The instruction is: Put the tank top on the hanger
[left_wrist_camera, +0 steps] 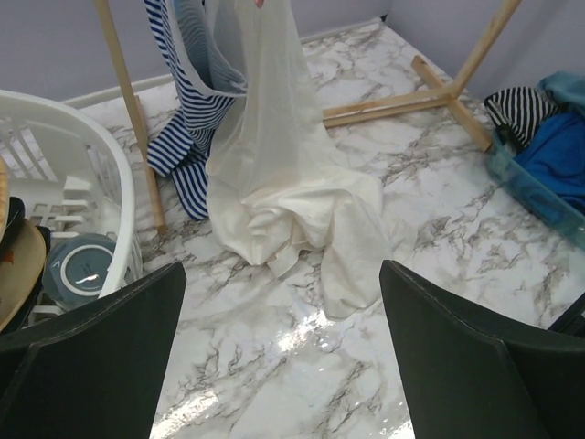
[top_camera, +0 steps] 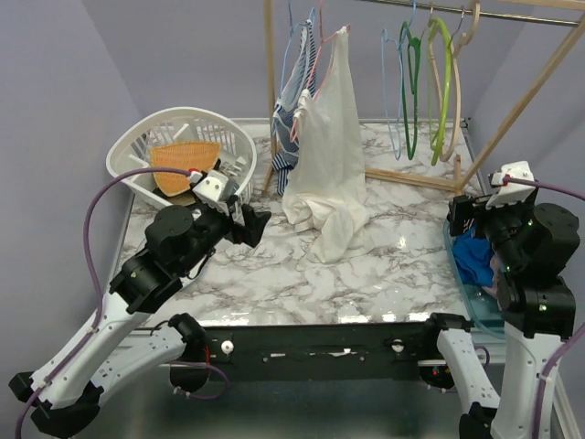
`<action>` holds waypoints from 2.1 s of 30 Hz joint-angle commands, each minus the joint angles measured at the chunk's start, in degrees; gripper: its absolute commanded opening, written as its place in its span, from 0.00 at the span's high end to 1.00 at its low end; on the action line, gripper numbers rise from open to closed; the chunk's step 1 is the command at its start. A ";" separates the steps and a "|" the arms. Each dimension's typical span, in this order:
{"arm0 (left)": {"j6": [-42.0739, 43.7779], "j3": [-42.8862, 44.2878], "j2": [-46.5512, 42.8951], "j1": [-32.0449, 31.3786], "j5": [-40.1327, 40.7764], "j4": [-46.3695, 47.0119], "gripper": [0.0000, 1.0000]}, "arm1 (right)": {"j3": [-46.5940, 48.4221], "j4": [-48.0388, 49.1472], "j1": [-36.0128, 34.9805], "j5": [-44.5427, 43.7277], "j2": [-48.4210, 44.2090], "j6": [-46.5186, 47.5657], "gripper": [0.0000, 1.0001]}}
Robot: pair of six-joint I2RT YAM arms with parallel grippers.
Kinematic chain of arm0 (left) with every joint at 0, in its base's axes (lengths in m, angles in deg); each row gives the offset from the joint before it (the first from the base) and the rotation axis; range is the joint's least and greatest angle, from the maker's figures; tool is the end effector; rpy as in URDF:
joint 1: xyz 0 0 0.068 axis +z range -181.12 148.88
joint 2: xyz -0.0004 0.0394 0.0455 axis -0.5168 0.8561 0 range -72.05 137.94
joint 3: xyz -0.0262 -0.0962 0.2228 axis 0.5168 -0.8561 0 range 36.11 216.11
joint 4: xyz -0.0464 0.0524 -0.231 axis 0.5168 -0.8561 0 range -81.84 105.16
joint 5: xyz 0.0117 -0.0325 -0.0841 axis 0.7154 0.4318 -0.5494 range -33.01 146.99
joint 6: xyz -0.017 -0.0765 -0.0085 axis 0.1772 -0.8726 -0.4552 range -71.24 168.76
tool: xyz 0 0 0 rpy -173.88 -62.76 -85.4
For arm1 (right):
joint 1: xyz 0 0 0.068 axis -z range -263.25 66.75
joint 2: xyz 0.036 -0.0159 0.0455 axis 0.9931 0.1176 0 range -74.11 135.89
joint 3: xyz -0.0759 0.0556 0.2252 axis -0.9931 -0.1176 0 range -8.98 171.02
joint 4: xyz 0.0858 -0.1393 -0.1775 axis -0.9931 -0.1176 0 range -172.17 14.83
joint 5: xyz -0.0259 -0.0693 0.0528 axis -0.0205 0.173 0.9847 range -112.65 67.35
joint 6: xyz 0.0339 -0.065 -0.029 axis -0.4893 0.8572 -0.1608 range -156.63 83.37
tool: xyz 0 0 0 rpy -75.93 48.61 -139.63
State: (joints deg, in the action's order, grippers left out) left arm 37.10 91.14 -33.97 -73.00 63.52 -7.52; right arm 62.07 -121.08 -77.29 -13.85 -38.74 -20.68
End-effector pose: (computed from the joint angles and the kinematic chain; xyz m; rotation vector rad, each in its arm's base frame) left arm 0.1335 -0.1093 0.3664 0.3595 1.6685 -0.6077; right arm 0.1146 -0.0016 0.4031 -0.2639 1.7296 -0.1452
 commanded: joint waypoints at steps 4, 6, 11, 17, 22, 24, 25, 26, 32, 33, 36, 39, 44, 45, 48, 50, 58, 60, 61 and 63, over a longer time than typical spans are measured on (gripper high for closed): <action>5.59 -3.78 5.86 2.51 0.50 3.07 0.01 | -8.46 2.14 17.08 1.02 5.13 5.93 0.00; 6.65 -5.79 5.68 2.78 1.12 3.77 0.01 | -10.13 2.49 26.17 11.21 7.15 9.17 0.00; 7.79 -9.75 3.40 3.22 1.03 5.36 0.01 | -10.14 1.88 43.43 22.04 18.47 16.57 0.04; 7.09 -13.27 1.38 3.13 0.68 7.12 0.01 | -9.87 4.42 44.58 20.21 24.12 18.16 0.12; 7.18 -15.21 -0.20 3.30 0.95 7.91 0.01 | -10.57 5.21 44.84 19.68 28.86 18.33 0.20; 7.27 -15.65 -0.29 3.22 1.03 8.00 0.01 | -11.89 6.18 44.84 18.54 29.49 18.25 0.20; 7.35 -15.82 -0.38 3.30 1.03 8.09 0.01 | -12.42 7.23 44.84 18.01 29.92 18.24 0.21; 7.35 -16.00 -0.38 3.30 1.03 8.09 0.01 | -13.47 7.67 44.84 17.31 30.19 18.33 0.22; 7.53 -16.44 -0.64 3.30 0.59 8.35 0.01 | -15.23 9.70 44.84 15.11 31.42 19.56 0.39; 7.44 -16.44 -0.82 3.30 0.51 8.35 0.01 | -15.24 9.79 44.84 15.11 31.33 19.82 0.44; 7.44 -16.53 -1.35 3.30 0.68 8.26 0.01 | -14.71 9.70 44.93 15.19 29.24 19.74 0.74; 7.44 -16.53 -1.87 3.30 0.68 8.35 0.01 | -12.25 8.03 44.93 16.16 24.86 18.95 0.97; 7.35 -16.00 -2.49 3.22 0.68 8.44 0.01 | -1.74 3.11 44.93 18.36 18.69 17.72 1.00; 7.35 -15.74 -2.66 3.22 0.51 8.44 0.01 | 0.21 2.41 44.93 19.06 18.16 17.02 1.00; 7.27 -15.30 -2.84 3.30 0.07 8.44 0.01 | 9.07 -0.23 44.93 20.90 17.97 15.09 1.00; 7.18 -15.12 -2.75 3.31 -0.11 8.44 0.01 | 13.75 -1.37 44.93 21.26 19.63 13.86 0.99; 7.09 -14.51 -3.54 3.39 -0.11 7.82 0.01 | 34.30 -9.87 44.93 34.86 24.30 10.77 0.99; 6.74 -14.16 -3.89 3.39 -0.98 7.74 0.01 | 36.61 -13.57 44.93 42.66 23.96 13.30 0.99; 6.48 -13.98 -3.90 3.31 -1.51 7.74 0.01 | 37.23 -16.72 44.93 44.71 23.43 14.11 0.99; 5.77 -13.37 -4.07 3.39 -3.78 7.47 0.01 | 35.58 -19.47 44.93 49.97 21.94 17.26 0.99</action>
State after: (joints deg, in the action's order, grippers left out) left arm 43.77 75.09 -37.12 -70.05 63.58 -0.42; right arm 96.36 -129.67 -32.75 19.81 -14.04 -7.79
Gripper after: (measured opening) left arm 0.987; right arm 0.016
